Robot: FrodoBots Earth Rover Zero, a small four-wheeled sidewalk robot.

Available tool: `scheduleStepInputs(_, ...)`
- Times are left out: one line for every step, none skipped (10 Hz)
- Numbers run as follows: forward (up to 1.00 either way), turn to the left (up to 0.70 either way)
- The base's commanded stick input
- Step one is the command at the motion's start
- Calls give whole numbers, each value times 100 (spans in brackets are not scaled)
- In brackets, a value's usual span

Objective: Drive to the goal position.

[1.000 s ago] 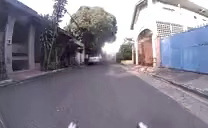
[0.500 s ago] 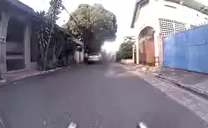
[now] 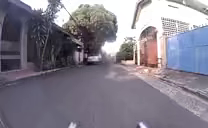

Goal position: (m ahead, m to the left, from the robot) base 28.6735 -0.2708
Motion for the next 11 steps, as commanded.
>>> scheduleStepInputs(70,0)
scheduleStepInputs(70,0)
scheduleStepInputs(70,0)
scheduleStepInputs(70,0)
scheduleStepInputs(70,0)
scheduleStepInputs(70,0)
scheduleStepInputs(70,0)
scheduleStepInputs(70,0)
scheduleStepInputs(70,0)
scheduleStepInputs(70,0)
scheduleStepInputs(70,0)
